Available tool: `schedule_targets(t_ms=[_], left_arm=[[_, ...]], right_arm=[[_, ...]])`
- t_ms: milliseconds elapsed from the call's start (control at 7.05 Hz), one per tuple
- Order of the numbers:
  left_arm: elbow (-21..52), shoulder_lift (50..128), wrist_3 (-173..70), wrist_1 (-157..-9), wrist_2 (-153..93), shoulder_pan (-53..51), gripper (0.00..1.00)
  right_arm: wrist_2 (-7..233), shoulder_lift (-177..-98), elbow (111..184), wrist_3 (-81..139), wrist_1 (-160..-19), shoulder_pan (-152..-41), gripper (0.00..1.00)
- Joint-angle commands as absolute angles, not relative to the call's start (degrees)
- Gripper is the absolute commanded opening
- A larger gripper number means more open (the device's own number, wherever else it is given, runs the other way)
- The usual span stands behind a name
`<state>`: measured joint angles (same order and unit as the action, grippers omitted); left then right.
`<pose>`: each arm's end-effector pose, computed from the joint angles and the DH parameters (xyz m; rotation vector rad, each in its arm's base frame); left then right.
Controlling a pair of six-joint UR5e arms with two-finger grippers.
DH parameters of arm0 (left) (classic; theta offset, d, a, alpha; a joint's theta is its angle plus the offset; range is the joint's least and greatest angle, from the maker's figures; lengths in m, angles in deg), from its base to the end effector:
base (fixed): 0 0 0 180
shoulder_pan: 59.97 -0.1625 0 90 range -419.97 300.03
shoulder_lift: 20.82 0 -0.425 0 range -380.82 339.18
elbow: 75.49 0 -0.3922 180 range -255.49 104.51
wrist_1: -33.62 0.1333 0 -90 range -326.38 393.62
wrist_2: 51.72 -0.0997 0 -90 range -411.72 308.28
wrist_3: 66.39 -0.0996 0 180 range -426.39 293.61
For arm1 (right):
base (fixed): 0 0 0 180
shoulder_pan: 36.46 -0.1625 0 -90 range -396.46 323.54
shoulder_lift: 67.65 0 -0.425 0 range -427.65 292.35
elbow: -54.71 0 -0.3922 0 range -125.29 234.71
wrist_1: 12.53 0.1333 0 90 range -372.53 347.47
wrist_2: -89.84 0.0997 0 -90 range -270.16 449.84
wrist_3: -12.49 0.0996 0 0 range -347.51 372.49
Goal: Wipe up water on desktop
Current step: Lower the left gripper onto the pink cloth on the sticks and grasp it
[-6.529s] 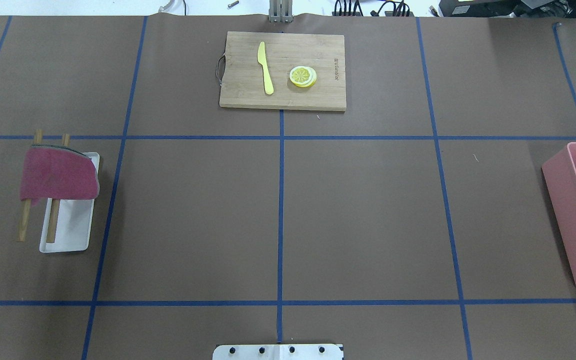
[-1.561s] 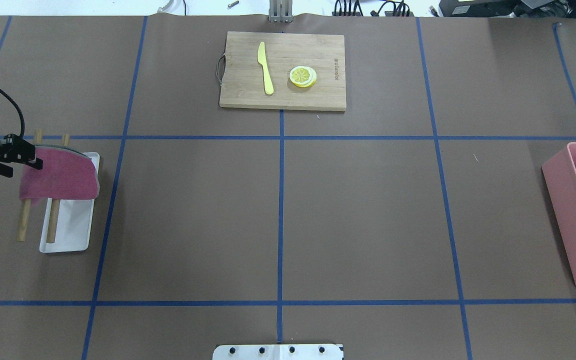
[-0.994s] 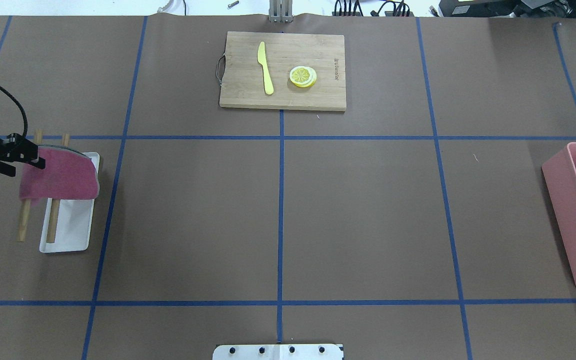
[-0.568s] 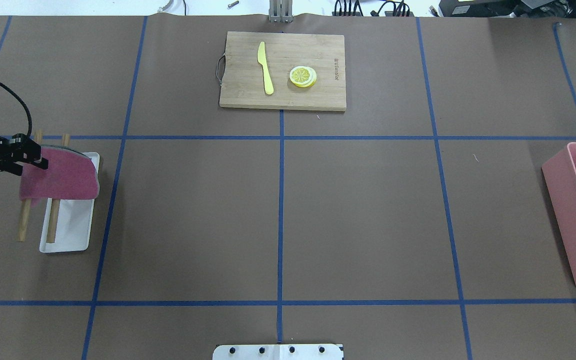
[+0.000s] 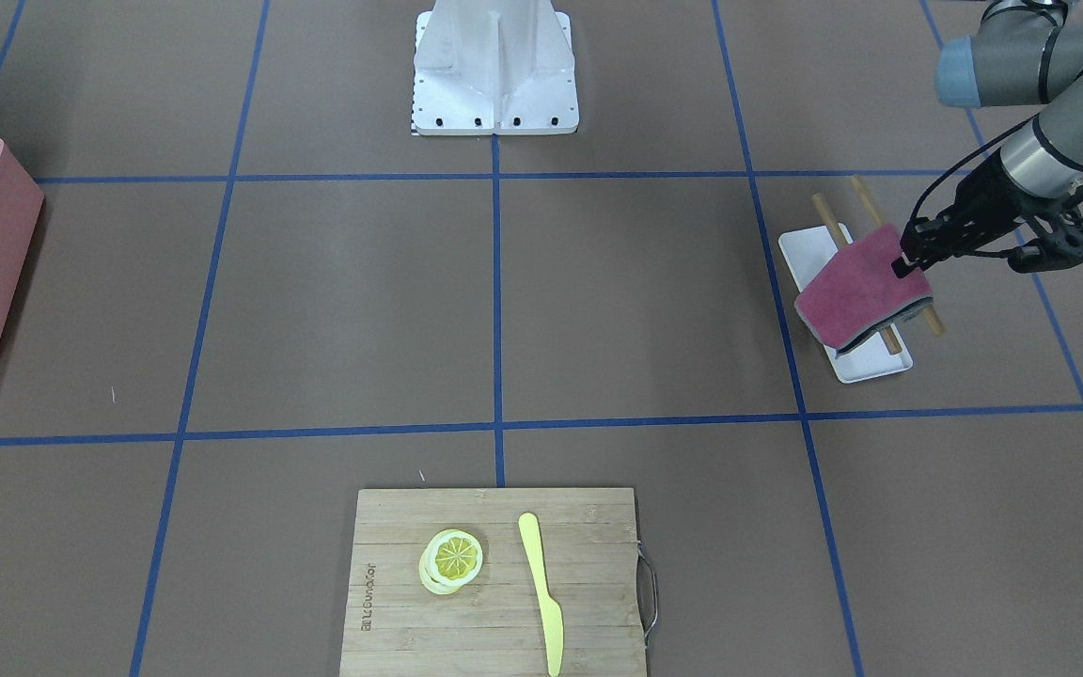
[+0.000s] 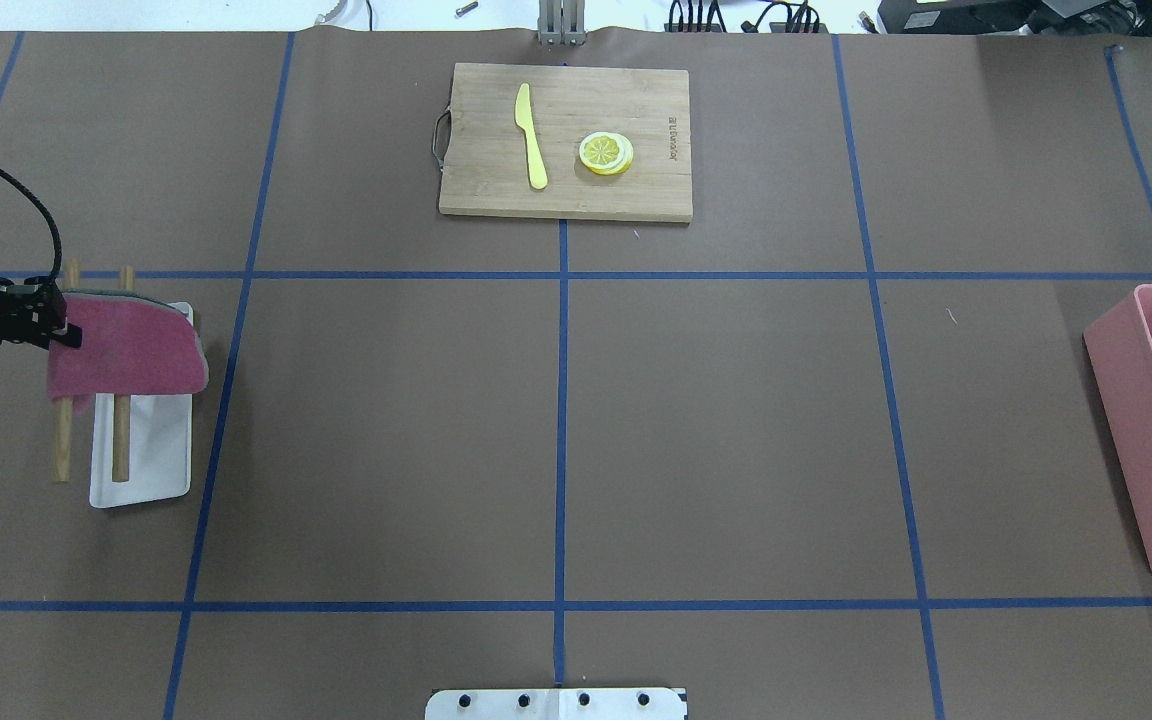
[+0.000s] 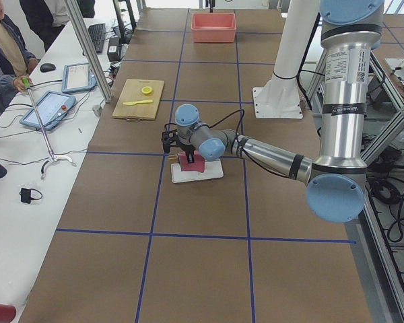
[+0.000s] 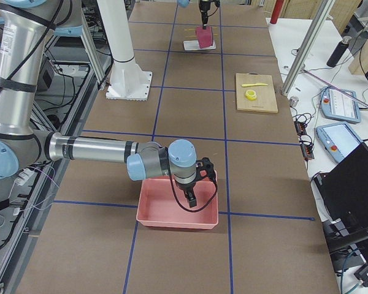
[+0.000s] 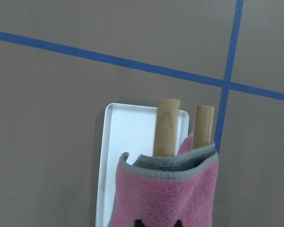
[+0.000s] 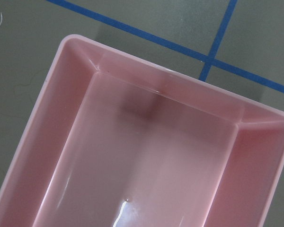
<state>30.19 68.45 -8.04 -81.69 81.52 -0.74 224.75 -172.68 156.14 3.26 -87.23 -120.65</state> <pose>0.1981 -0.4599 0.4772 -0.0308 0.9823 -0.1771 0.0229 -0.3975 0.6464 0.2178 -0.7784 -0.3281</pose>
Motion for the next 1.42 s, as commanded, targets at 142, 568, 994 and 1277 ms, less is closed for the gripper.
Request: schedule_targets(t_ms=[142,568,994,1277], left_arm=[[31.1,68.0,-8.0,-81.7,81.7,-0.4,0.00],[30.9,68.0,-7.9,-81.7,81.6,-0.5,0.23],[30.7,68.1,-7.8,-81.7,81.2,-0.6,0.26],[30.6,68.1,-7.8,-81.7,81.1,-0.6,0.44]], right_arm=[[225.8,-172.8,156.2,3.3,-87.2,-120.7,1.00],[225.8,-172.8,156.1,3.3,-87.2,-120.7,1.00],[226.0,-172.9,156.1,3.2,-87.2,-120.7,1.00],[226.0,-172.9,156.1,3.2,-87.2,-120.7,1.00]])
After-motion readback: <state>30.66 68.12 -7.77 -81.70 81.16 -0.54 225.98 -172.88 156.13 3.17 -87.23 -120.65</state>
